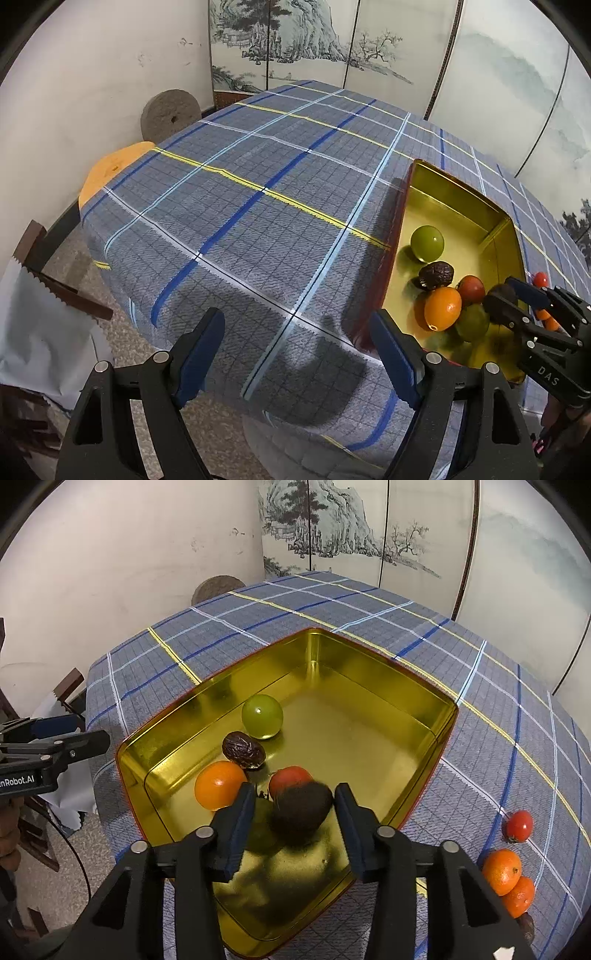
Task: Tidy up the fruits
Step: 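Return the right tool to the fruits and grasp the last brown fruit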
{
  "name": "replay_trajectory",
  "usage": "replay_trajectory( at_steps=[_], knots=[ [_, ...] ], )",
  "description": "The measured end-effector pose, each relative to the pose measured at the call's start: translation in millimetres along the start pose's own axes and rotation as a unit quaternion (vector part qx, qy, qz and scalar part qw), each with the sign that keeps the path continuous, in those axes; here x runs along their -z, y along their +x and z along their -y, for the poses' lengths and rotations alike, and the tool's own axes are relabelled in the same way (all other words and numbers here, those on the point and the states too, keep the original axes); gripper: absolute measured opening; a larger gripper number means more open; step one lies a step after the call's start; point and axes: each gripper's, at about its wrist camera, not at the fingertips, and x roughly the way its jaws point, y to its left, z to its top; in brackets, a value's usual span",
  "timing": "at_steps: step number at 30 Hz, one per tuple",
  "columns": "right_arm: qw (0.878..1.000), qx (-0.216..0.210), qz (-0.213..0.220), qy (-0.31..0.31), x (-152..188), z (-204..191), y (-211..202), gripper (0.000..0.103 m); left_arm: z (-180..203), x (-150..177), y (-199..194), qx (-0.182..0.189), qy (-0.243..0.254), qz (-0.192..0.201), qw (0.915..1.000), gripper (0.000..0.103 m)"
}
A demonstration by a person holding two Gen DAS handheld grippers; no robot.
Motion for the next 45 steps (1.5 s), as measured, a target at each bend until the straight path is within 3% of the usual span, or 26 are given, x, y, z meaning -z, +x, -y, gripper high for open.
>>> replay_trajectory(
  at_steps=[13,25,32,45],
  knots=[
    [0.998,0.002,0.045,0.033,17.0,21.3,-49.1,0.045,38.1,-5.2,-17.1,0.027,0.041,0.024,0.9985,0.081],
    [0.983,0.105,0.021,0.149,96.5,130.7,-96.3,0.045,118.2,-1.7,-16.6,0.085,0.119,0.017,0.9890,0.081],
    [0.970,0.131,0.003,0.203,133.0,166.4,-97.1,0.045,171.0,-5.4,-14.8,0.114,0.155,0.023,0.9810,0.081],
    [0.969,0.120,-0.009,0.215,140.5,183.9,-68.2,0.045,250.1,0.2,-2.2,0.142,0.205,0.012,0.9682,0.081]
  ],
)
